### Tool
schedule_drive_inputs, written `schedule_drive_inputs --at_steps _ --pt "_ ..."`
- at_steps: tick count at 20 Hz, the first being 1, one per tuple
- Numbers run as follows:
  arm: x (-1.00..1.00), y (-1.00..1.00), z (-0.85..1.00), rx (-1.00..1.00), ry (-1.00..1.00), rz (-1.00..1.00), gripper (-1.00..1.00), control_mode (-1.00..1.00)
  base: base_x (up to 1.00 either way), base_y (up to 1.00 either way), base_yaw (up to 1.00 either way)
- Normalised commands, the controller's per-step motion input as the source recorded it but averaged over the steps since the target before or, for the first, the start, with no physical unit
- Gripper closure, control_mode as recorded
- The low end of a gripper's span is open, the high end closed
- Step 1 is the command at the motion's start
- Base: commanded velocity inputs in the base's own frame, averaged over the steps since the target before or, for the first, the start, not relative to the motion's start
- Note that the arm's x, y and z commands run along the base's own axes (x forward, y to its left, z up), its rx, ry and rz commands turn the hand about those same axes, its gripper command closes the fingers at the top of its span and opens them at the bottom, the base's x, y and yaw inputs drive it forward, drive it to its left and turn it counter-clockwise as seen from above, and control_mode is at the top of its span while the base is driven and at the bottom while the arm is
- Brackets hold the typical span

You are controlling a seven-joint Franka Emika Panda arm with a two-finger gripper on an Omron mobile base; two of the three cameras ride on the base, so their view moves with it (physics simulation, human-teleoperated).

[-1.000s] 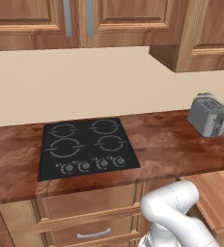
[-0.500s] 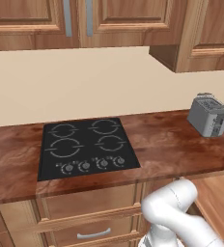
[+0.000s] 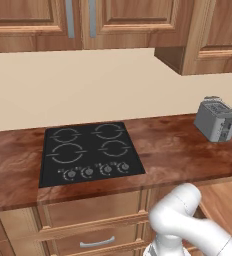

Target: Take the tongs from the drawer on the right and place them on the dining counter next to the tray containing the hot dog.

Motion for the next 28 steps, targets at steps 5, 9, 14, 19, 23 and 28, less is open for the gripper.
schedule_drive_inputs --at_steps 5,9,14,19,23,28 --pt "-0.59 -0.26 0.68 -0.06 0.14 -0.01 -1.0 -1.0 0.0 0.0 0.0" --pt "-0.61 -0.19 0.63 -0.08 0.13 0.0 -1.0 -1.0 0.0 0.0 0.0" --pt "-0.18 0.0 0.41 -0.2 0.13 0.03 -1.0 -1.0 0.0 0.0 0.0" --pt "0.03 0.0 0.58 -0.08 0.27 0.08 -1.0 -1.0 0.0 0.0 0.0" --pt "0.43 0.0 0.53 0.0 0.26 0.12 -1.0 -1.0 0.0 0.0 0.0" --pt "0.68 -0.13 0.18 0.02 0.38 0.1 -1.0 -1.0 0.0 0.0 0.0"
